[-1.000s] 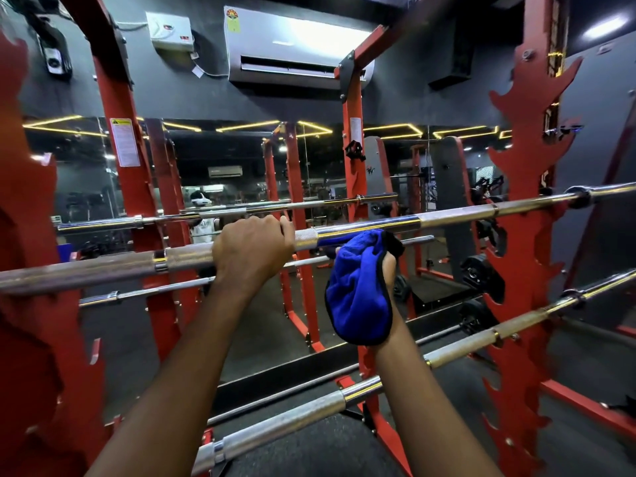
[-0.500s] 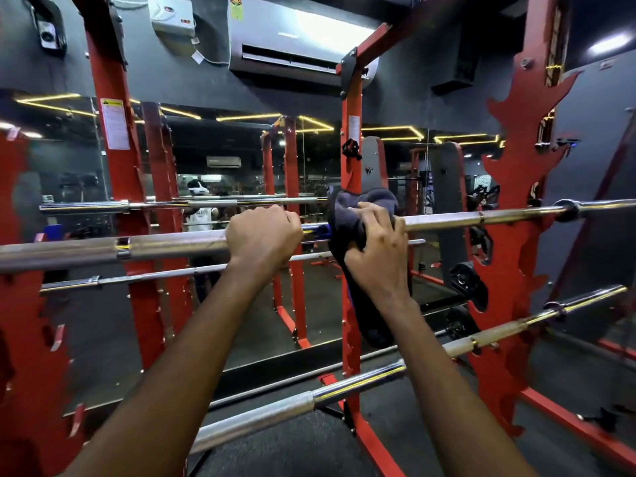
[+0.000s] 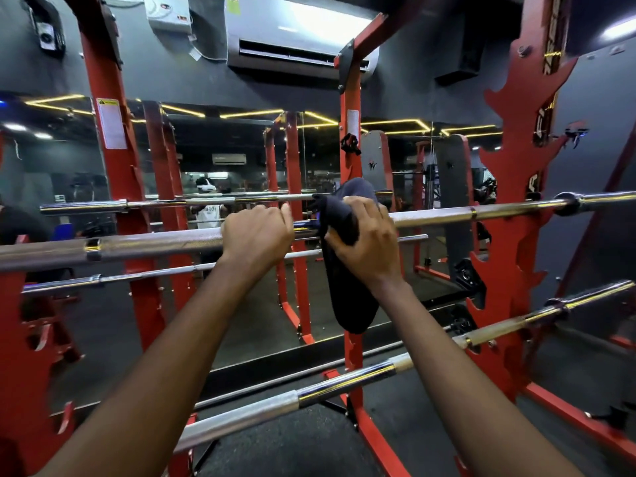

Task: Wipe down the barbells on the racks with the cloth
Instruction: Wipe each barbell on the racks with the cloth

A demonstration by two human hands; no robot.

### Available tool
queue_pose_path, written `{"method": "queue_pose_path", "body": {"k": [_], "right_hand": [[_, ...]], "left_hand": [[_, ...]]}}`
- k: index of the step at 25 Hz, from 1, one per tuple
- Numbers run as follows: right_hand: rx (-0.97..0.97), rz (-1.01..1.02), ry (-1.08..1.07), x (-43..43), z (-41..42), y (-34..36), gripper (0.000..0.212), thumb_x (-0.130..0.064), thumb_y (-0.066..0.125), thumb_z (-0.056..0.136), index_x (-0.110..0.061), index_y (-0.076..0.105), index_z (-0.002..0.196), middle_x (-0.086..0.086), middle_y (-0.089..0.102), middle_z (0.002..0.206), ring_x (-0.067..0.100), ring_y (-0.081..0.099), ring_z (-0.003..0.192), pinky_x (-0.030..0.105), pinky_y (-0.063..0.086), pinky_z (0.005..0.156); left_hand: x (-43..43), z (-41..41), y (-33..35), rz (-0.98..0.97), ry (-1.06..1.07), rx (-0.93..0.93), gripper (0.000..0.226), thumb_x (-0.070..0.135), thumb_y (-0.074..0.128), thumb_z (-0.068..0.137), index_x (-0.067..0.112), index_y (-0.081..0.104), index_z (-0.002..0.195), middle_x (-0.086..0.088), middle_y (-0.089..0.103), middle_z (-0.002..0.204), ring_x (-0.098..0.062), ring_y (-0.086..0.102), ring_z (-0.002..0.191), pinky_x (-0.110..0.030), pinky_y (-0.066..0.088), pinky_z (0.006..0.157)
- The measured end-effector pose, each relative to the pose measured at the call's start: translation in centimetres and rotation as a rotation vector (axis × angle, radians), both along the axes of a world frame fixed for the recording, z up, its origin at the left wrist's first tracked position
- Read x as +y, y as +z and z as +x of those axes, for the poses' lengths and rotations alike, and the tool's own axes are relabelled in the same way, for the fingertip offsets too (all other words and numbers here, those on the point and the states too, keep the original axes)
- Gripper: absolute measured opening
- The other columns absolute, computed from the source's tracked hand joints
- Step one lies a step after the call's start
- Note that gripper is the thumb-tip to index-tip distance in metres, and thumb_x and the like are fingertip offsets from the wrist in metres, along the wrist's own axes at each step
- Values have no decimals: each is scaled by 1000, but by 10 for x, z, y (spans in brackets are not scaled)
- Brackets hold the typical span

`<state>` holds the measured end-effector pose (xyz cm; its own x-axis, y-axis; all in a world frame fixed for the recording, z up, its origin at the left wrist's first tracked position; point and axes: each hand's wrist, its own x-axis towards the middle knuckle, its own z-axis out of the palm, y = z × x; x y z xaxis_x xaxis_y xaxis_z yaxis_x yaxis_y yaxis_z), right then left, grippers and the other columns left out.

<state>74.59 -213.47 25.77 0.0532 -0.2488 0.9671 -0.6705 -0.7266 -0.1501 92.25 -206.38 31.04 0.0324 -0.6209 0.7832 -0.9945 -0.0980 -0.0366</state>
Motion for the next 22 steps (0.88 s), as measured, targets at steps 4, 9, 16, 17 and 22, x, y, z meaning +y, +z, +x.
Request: {"method": "queue_pose_path", "body": {"k": [4,9,16,17,22], "right_hand": [[-230,117,-111,-22,-39,14,52,-51,55,81,-11,64,113,6,63,120,28,55,110,44,48,95],[-275,31,-23,-25,-49,7,37,-21,67,86,-20,66,123,-2,64,121,24,54,111,43,50,97],[-81,-70,-20,-45,-51,-10,40,-48,60,94,-16,64,118,1,65,118,26,59,111,43,45,102],[-120,-65,-11,-49,-56,-6,37,-46,62,93,-15,64,112,3,65,111,24,59,103,42,48,94],[-271,-12,-57,-53,-59,8,33,-45,65,86,-14,65,99,4,64,94,24,59,86,40,52,77]], "left_hand": [[-8,-16,-5,-11,-107,-124,49,43,18,106,19,58,117,-5,63,102,-22,60,73,-35,39,59],[-10,-12,-12,-72,-128,-275,53,50,15,106,35,26,155,-1,59,104,-8,38,51,-25,22,38],[-7,-27,-5,9,-151,-157,43,39,26,105,21,61,89,1,53,81,-19,51,75,-31,28,61],[-11,-34,-1,43,-155,-133,44,35,28,104,16,57,78,-2,53,80,-20,50,74,-32,29,66],[-19,-50,2,78,-163,-62,58,41,26,106,16,52,60,-1,56,63,-12,49,56,-27,27,51]]}}
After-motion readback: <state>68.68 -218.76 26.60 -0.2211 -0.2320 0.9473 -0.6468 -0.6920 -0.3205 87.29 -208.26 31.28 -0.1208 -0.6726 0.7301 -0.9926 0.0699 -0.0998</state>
